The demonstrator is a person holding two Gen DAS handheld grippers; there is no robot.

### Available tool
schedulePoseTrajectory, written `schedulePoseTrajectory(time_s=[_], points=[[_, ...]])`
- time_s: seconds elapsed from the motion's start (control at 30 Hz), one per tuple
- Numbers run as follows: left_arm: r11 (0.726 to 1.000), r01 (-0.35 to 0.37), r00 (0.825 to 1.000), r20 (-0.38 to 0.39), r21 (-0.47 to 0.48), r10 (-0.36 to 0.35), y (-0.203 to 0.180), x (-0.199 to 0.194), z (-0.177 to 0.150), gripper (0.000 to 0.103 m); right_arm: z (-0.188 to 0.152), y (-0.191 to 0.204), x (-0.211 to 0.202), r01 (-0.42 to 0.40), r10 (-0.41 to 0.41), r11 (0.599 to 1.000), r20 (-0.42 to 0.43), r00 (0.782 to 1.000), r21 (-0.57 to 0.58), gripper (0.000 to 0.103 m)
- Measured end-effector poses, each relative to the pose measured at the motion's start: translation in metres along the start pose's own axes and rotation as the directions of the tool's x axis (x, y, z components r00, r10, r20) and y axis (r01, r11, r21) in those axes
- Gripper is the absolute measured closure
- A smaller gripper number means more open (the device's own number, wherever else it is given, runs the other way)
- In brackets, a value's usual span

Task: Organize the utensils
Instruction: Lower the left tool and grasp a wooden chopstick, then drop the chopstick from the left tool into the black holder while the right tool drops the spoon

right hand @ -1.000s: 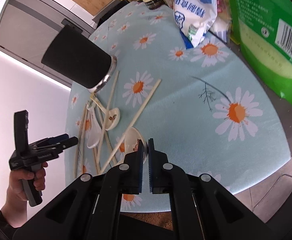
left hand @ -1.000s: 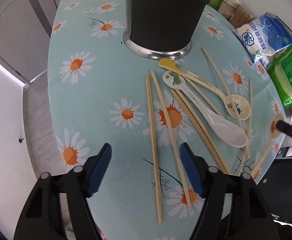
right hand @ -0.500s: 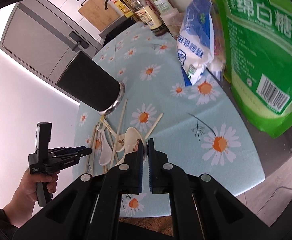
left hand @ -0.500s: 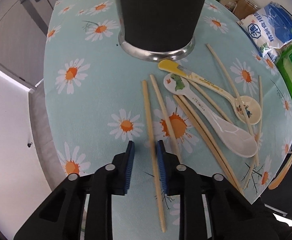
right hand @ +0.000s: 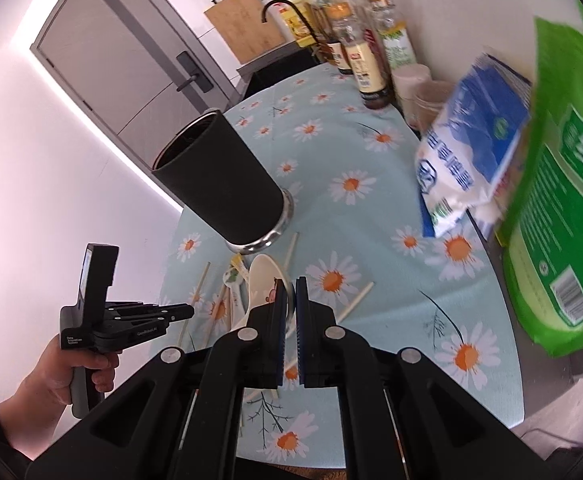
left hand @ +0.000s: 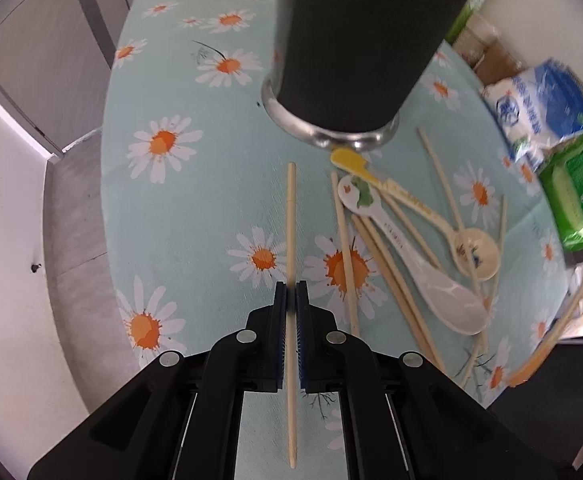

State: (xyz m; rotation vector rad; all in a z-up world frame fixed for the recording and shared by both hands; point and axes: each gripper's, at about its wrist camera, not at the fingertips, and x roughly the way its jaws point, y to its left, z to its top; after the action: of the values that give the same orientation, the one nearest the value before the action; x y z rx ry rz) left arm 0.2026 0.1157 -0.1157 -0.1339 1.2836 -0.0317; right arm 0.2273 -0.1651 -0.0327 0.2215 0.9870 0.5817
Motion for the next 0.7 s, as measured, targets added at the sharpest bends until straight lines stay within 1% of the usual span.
schedulePoseTrajectory(time_s=[0.07, 0.13, 0.23, 0.33, 0.4, 0.43, 0.5, 0.53, 0.57, 0.6, 0.63, 0.67, 0.7], points=[[0.999, 0.035, 0.998, 0.054, -0.026, -0.034, 0.007, -0.016, -0.003, 0.099, 0.007, 0.010, 0.001, 0.008, -0.008, 0.999, 0.004, 1.000, -0.039, 0.098], [0.997, 0.065, 0.992, 0.111, -0.043, -0.060, 0.010, -0.030, -0.003, 0.099, 0.015, 0.021, 0.002, 0.014, -0.013, 0.996, 0.010, 1.000, -0.084, 0.098], [0.993, 0.103, 0.974, 0.209, -0.061, -0.088, 0.013, -0.055, -0.003, 0.099, 0.029, 0.040, 0.002, 0.017, -0.013, 0.988, 0.025, 1.000, -0.156, 0.098], [0.988, 0.140, 0.946, 0.304, -0.065, -0.115, 0.015, -0.081, 0.000, 0.099, 0.040, 0.060, 0.000, 0.034, -0.023, 0.972, 0.047, 0.999, -0.234, 0.098], [0.984, 0.164, 0.920, 0.370, -0.064, -0.130, 0.015, -0.099, 0.003, 0.099, 0.049, 0.070, 0.001, 0.038, -0.025, 0.963, 0.054, 0.998, -0.268, 0.098], [0.984, 0.170, 0.911, 0.390, -0.060, -0.134, 0.014, -0.104, 0.005, 0.099, 0.054, 0.076, 0.001, 0.039, -0.023, 0.956, 0.060, 0.998, -0.290, 0.098], [0.982, 0.185, 0.880, 0.451, -0.043, -0.146, 0.014, -0.119, 0.010, 0.099, 0.063, 0.086, 0.001, 0.044, -0.022, 0.946, 0.072, 0.997, -0.321, 0.098], [0.981, 0.189, 0.870, 0.469, -0.037, -0.149, 0.015, -0.124, 0.012, 0.099, 0.068, 0.091, 0.002, 0.049, -0.022, 0.940, 0.083, 0.996, -0.337, 0.098], [0.980, 0.196, 0.856, 0.494, -0.030, -0.156, 0.016, -0.130, 0.014, 0.099, 0.071, 0.096, 0.000, 0.055, -0.022, 0.935, 0.098, 0.995, -0.350, 0.098], [0.978, 0.207, 0.844, 0.509, -0.023, -0.167, 0.018, -0.137, 0.016, 0.099, 0.076, 0.102, -0.001, 0.070, -0.027, 0.928, 0.123, 0.992, -0.366, 0.098], [0.976, 0.216, 0.836, 0.519, -0.014, -0.178, 0.018, -0.140, 0.019, 0.099, 0.080, 0.106, -0.002, 0.080, -0.030, 0.923, 0.135, 0.990, -0.376, 0.098], [0.977, 0.213, 0.823, 0.539, -0.002, -0.178, 0.017, -0.145, 0.022, 0.099, 0.085, 0.109, -0.003, 0.087, -0.033, 0.920, 0.147, 0.989, -0.383, 0.098], [0.978, 0.210, 0.814, 0.552, 0.005, -0.178, 0.016, -0.148, 0.025, 0.099, 0.089, 0.112, -0.003, 0.091, -0.032, 0.917, 0.154, 0.987, -0.388, 0.098]])
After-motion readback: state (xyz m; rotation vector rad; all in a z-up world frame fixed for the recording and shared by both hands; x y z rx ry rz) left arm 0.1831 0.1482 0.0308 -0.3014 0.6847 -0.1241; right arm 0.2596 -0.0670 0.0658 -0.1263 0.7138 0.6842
